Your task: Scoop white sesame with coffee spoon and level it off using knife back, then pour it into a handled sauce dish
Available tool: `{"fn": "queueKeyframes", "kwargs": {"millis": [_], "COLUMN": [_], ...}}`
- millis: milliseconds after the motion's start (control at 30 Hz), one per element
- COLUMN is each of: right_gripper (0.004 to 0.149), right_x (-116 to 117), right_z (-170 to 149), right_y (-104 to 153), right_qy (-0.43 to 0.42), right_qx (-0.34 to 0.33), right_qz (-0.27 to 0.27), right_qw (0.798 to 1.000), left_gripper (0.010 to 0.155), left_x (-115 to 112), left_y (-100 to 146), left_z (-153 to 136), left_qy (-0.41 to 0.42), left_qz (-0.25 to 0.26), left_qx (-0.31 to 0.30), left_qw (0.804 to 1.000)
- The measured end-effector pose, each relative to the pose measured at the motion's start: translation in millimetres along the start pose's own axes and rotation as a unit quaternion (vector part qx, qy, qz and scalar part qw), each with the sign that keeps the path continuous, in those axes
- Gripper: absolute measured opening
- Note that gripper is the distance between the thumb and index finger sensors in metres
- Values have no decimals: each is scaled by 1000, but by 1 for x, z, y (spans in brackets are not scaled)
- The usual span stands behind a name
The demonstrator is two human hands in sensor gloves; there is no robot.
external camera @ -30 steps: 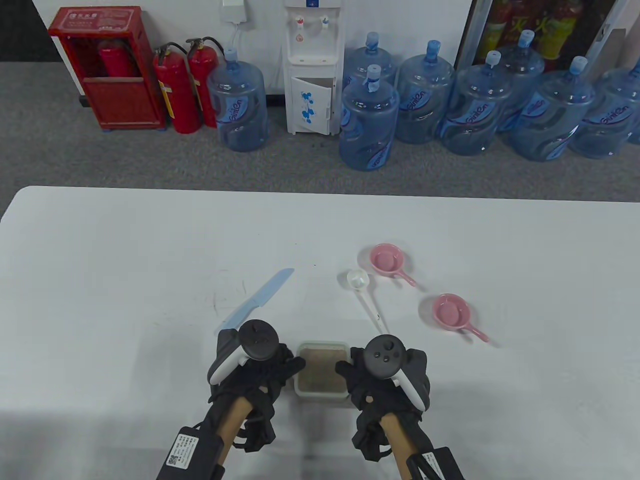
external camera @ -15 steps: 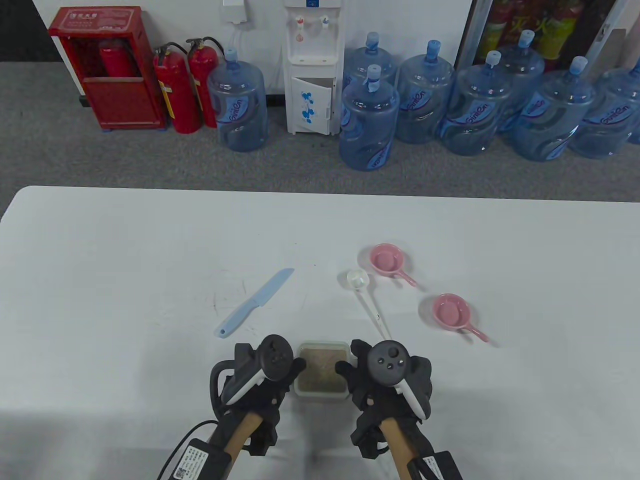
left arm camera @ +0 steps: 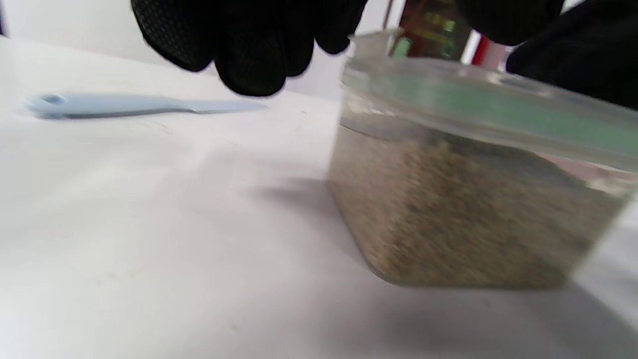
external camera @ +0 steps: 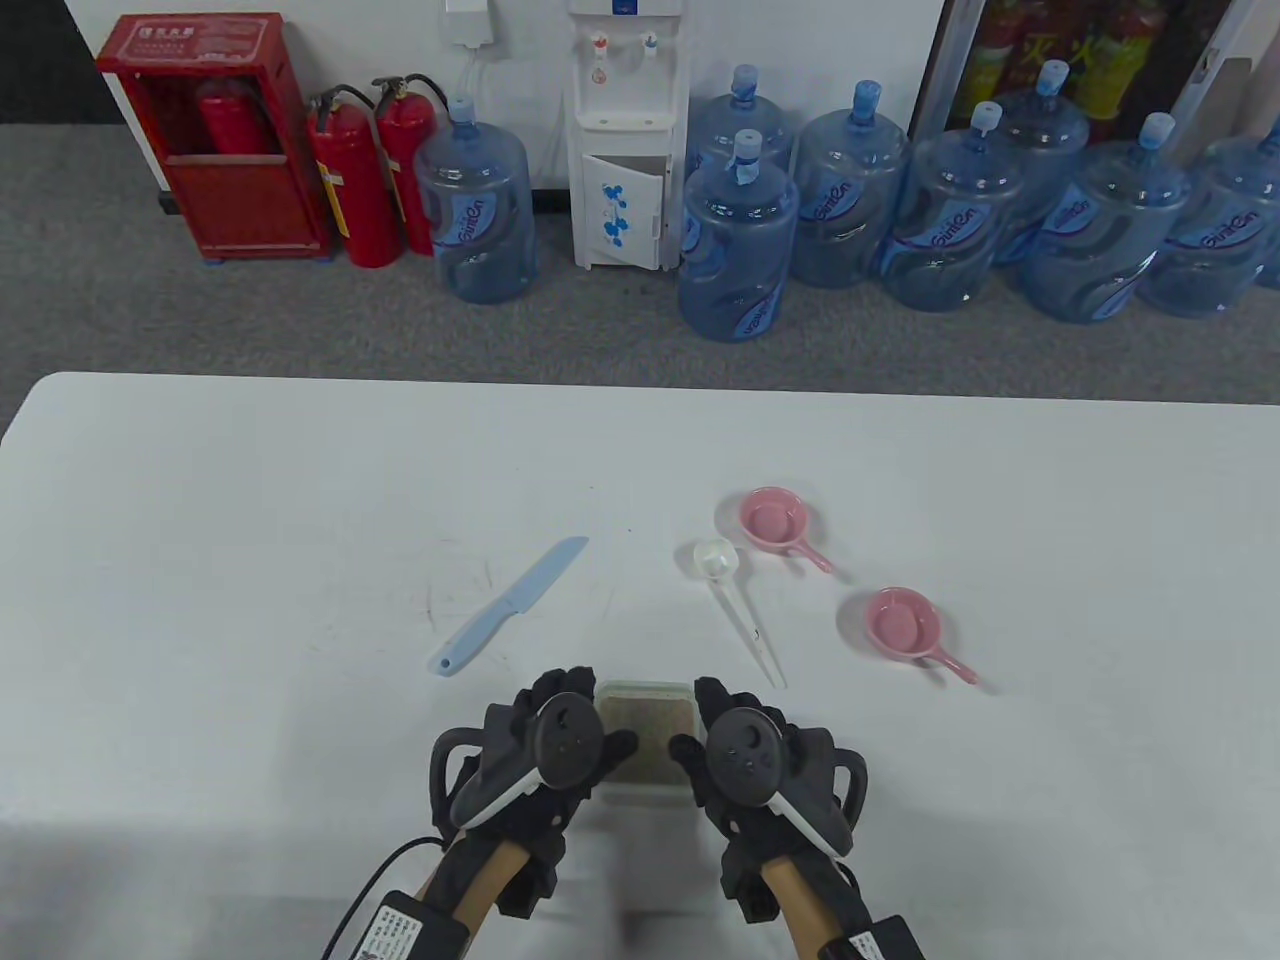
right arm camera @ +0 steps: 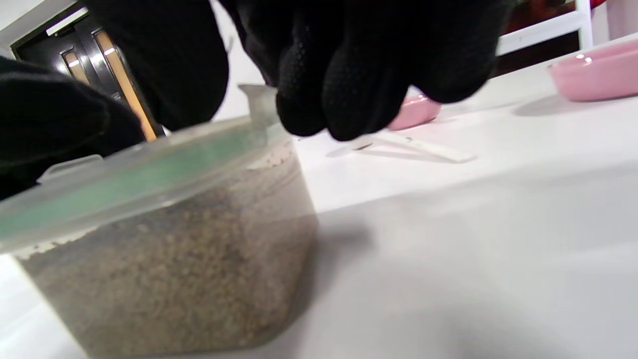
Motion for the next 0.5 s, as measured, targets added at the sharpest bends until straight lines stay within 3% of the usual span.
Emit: {"fn": "queueKeyframes", "kwargs": {"millis": [67,167,267,367,500], "right_gripper": [66,66,66,66,65], "right_x": [0,-1,-1,-1,-3], "right_z": [0,0,1,1,0], "right_y": [0,0,0,0,0], "right_qy": [0,3,5,6,-6], "right_qx": [-1,-3,-4,-5,-7], "right_qz": [2,1,1,0,2], "right_qw": [1000,1000,1000,1000,1000], "left_gripper": [95,104,113,115,116], "left_x": [-4,-5,-7,-9,-10], "left_y": [-4,-13,-25,-37,-44], "left_z": [4,14,21,26,29], "left_qy": [5,-54,-103,-85,-92], "left_qz": [-25,-74,-130,-181,-198], "left_qx": [-49,-100,-109,-129,-143], "left_qw": [998,991,980,971,965]}}
Point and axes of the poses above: the tracker on the back of each hand, its own z axis roughly to the thumb side, its own y axis roughly from the fingertips to the wrist, x = y × z, the point moved 1 cm from there along -y, roughly from the wrist to the fingertips, and after that the axes turned 7 degrees about y, right-handed, at the moved point
